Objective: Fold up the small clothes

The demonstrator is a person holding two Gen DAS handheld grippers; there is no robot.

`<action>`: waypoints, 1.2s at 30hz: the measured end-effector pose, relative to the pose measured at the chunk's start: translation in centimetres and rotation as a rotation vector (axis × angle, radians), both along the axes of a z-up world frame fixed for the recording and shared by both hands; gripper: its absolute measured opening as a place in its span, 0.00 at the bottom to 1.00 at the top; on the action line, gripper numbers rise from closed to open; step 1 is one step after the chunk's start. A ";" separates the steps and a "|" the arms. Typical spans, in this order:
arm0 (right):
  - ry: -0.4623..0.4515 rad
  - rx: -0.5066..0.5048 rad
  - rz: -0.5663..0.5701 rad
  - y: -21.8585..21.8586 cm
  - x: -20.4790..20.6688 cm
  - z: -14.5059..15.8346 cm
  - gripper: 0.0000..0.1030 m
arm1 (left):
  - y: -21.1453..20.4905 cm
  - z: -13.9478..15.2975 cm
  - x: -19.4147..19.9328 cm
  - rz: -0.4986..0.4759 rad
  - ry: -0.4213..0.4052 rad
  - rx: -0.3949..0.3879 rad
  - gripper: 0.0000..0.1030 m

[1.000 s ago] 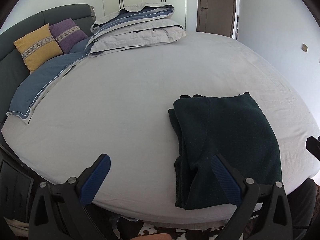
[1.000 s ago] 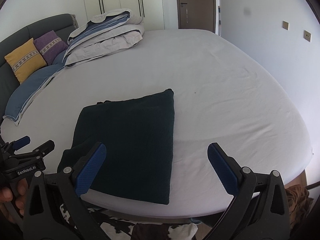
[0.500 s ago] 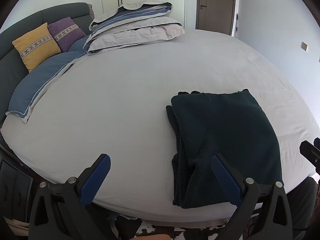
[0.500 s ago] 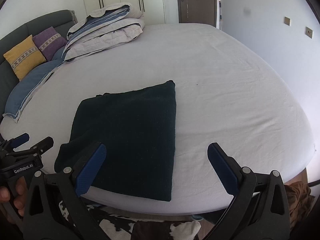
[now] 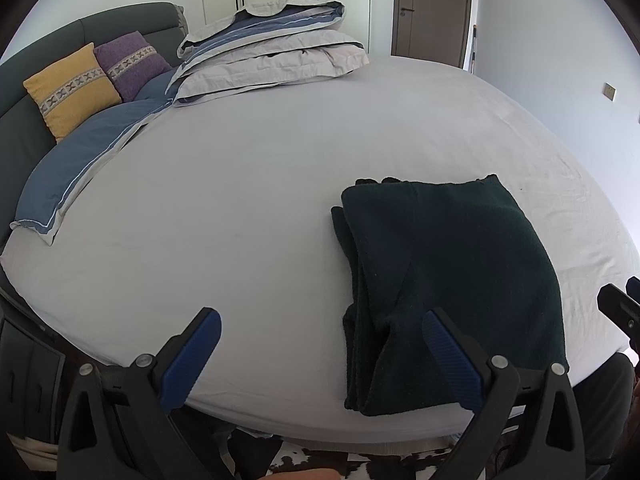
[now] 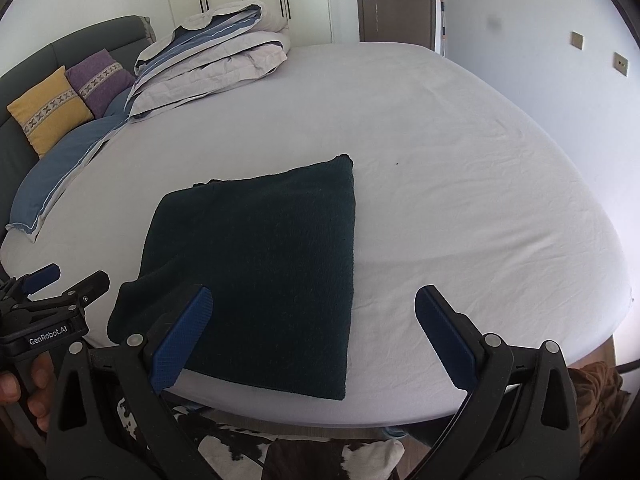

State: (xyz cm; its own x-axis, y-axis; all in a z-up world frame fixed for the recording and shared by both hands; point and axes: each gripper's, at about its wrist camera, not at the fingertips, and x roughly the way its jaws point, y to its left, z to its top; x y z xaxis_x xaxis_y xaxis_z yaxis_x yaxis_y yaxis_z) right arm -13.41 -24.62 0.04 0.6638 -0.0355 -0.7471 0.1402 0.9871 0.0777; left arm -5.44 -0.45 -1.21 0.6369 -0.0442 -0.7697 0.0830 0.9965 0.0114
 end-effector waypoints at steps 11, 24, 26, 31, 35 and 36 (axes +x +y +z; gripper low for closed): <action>0.002 -0.002 0.001 0.4 0.2 -0.1 1.00 | 0.4 -0.2 0.1 -0.001 0.003 -0.006 1.00; 0.006 -0.002 0.010 0.7 0.3 -0.3 1.00 | 0.4 -0.1 0.1 -0.004 0.005 -0.004 1.00; 0.006 -0.002 0.011 0.7 0.3 -0.4 1.00 | 0.4 -0.1 0.1 -0.005 0.006 -0.005 1.00; 0.008 -0.002 0.014 0.6 0.4 -0.5 1.00 | 0.4 -0.2 0.0 -0.006 0.007 -0.006 1.00; 0.008 -0.001 0.015 0.6 0.5 -0.5 1.00 | 0.3 -0.1 -0.1 -0.006 0.007 -0.008 1.00; 0.008 -0.001 0.017 0.5 0.5 -0.5 1.00 | 0.3 -0.2 -0.1 -0.006 0.007 -0.007 1.00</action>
State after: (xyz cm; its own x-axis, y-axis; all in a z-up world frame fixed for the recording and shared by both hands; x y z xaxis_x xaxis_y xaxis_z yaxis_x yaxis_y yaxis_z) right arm -12.90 -24.07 -0.49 0.6585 -0.0250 -0.7521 0.1244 0.9893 0.0760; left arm -5.51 -0.12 -1.36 0.6309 -0.0538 -0.7740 0.0895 0.9960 0.0037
